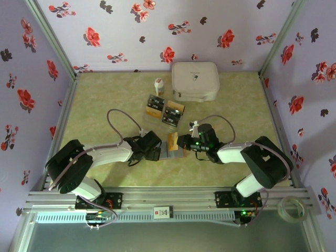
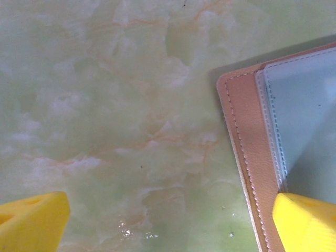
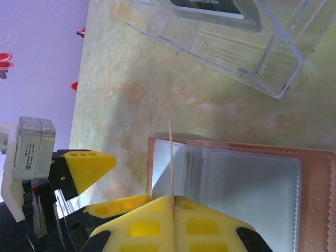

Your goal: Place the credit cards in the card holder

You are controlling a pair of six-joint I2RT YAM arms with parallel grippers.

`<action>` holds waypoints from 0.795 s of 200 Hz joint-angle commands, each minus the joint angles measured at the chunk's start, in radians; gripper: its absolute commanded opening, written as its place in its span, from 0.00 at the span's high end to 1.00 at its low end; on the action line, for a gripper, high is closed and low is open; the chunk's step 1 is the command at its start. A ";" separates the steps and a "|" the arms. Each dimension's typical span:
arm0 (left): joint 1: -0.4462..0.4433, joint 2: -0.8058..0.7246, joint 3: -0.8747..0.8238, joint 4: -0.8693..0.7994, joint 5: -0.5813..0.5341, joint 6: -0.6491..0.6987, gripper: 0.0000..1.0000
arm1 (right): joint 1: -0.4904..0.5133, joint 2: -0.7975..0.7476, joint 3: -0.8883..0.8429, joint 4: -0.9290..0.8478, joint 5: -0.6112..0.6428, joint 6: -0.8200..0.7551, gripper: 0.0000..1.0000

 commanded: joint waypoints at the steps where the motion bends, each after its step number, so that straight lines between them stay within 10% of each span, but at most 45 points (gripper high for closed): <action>1: -0.008 -0.026 -0.019 -0.004 -0.029 -0.026 0.00 | -0.007 0.020 -0.003 0.069 -0.027 0.018 1.00; 159: -0.002 -0.046 0.006 -0.020 -0.052 -0.015 0.00 | -0.006 0.105 -0.038 0.179 -0.026 0.042 1.00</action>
